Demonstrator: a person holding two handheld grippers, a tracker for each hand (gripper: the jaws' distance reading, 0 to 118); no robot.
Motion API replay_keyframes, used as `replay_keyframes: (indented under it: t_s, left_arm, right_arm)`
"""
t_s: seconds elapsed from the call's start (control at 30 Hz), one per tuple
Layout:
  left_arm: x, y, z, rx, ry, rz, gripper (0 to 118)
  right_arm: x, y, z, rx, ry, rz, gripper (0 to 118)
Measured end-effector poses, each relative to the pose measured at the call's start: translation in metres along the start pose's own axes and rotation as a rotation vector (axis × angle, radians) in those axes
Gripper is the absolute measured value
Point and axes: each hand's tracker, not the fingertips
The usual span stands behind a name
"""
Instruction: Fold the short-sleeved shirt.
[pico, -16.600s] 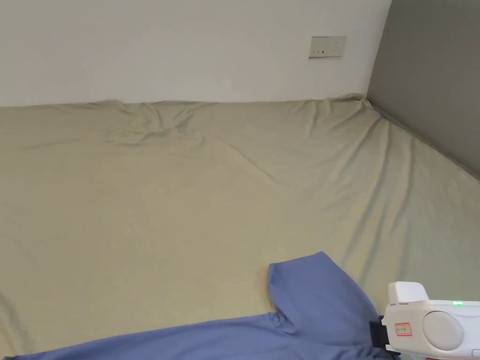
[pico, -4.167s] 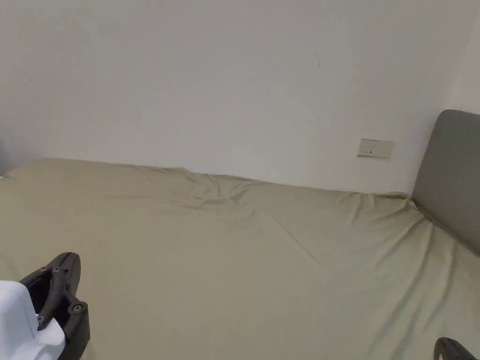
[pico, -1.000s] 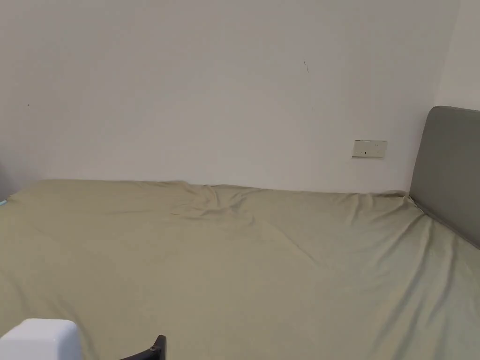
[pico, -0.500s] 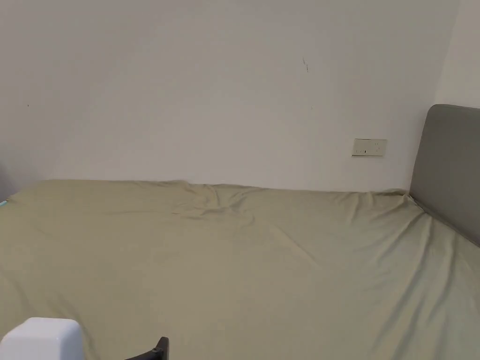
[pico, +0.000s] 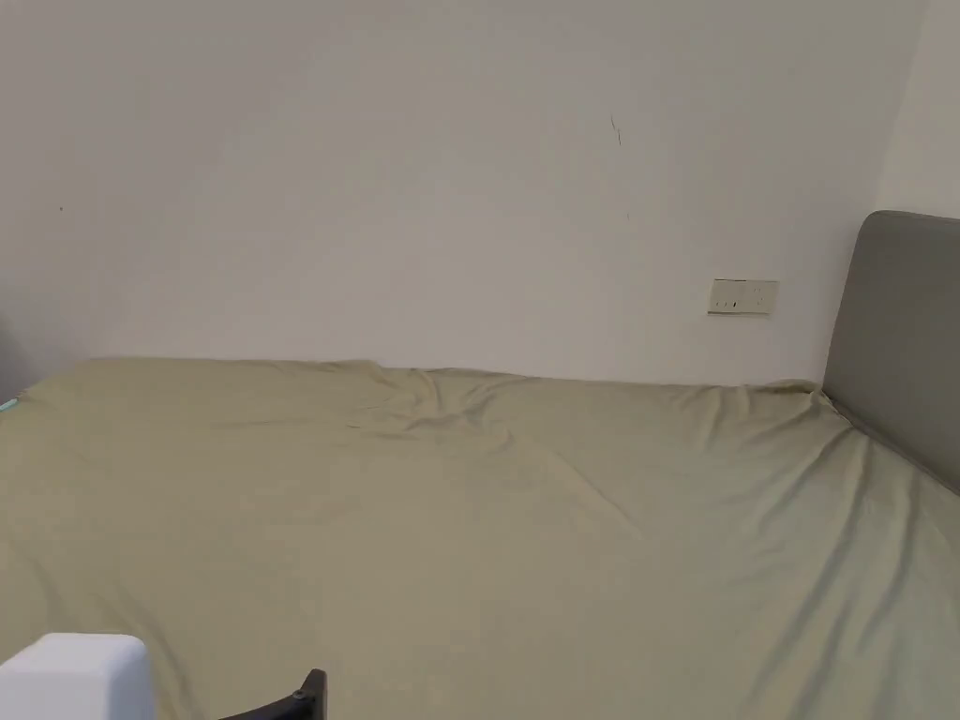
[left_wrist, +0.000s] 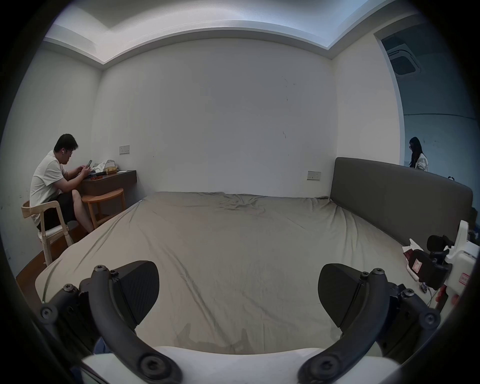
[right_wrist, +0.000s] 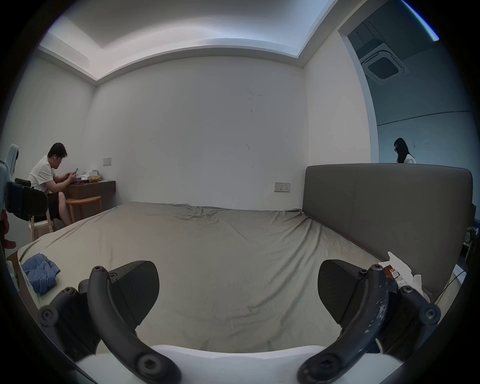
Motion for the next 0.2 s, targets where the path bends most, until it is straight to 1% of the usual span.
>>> replay_keyframes:
  t_s: [0.2]
  left_arm:
    - [-0.0005,-0.0027,-0.0019,-0.014,0.01,0.0,118]
  right_arm:
    - [-0.0005,0.0005,-0.0009,-0.003,0.002,-0.001,118]
